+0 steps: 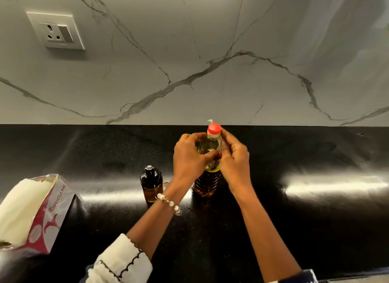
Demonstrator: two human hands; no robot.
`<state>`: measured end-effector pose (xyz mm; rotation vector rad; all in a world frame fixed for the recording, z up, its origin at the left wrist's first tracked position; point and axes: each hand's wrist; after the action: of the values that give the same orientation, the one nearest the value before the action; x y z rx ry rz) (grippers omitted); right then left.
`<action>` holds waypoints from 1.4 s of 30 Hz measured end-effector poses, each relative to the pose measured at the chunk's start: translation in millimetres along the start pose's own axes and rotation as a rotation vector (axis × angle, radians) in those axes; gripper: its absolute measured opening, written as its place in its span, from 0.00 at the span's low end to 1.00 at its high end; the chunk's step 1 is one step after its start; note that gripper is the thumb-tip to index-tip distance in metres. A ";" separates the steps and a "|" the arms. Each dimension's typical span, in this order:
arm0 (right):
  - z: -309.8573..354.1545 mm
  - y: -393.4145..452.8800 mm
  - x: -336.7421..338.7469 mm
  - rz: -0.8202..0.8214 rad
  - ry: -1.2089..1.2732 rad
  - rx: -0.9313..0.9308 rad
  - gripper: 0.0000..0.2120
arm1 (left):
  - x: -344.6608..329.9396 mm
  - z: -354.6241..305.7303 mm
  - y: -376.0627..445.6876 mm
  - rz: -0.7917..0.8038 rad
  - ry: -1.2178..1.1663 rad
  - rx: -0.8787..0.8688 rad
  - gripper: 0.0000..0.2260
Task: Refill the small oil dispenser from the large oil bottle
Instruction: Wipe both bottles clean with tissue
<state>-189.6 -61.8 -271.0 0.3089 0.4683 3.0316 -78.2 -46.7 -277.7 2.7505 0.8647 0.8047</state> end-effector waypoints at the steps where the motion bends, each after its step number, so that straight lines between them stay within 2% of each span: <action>1: -2.3 -4.5 0.3 -0.007 0.014 0.020 0.19 | -3.6 3.3 0.4 -0.011 0.001 -0.025 0.25; 6: -10.2 -7.5 3.6 -0.050 0.000 0.051 0.23 | -15.9 11.5 0.1 -0.072 0.001 -0.092 0.26; 8: -7.2 2.7 4.4 -0.006 -0.023 0.037 0.24 | -17.6 12.3 1.4 -0.060 -0.017 -0.103 0.26; 11: -4.9 22.0 7.1 0.132 0.042 -0.052 0.24 | -12.6 14.1 7.5 0.017 -0.079 -0.062 0.27; 15: -15.5 29.3 16.0 0.211 0.095 -0.068 0.22 | 3.3 14.7 20.2 0.234 -0.174 0.003 0.29; 19: -25.5 26.6 17.9 0.181 0.089 -0.035 0.18 | 9.1 17.7 20.5 0.365 -0.254 0.016 0.31; 25: -37.5 10.5 16.7 0.051 0.083 -0.015 0.15 | -2.8 24.0 8.0 0.244 -0.435 0.111 0.32; 27: -33.0 6.3 14.8 0.020 0.091 0.020 0.17 | -3.7 24.8 8.9 0.220 -0.424 0.085 0.29; 31: -23.5 15.0 6.3 0.025 0.115 0.040 0.19 | -0.8 24.3 18.1 0.280 -0.342 0.021 0.25; 34: -23.9 28.2 6.8 0.112 0.153 -0.011 0.20 | 1.3 24.5 27.9 0.291 -0.276 -0.029 0.24; 37: -26.6 36.6 9.6 0.189 0.151 0.016 0.18 | 7.5 22.4 35.2 0.359 -0.279 -0.024 0.21; 40: -33.0 31.2 9.4 0.146 0.029 0.088 0.17 | 16.0 20.8 42.9 0.428 -0.301 -0.028 0.20; 42: -38.6 21.5 10.0 0.072 -0.073 0.134 0.17 | 18.4 25.2 45.4 0.426 -0.313 -0.019 0.25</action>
<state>-207.9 -92.7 -298.7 0.4524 0.6709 3.0513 -29.9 -73.2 -277.6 2.9699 0.2144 0.4077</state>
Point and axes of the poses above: each hand's wrist, its own y-axis towards the middle knuckle, its own x-axis out of the back of the hand, z = x × y, and after that the axes turned 9 degrees about -z, right-handed
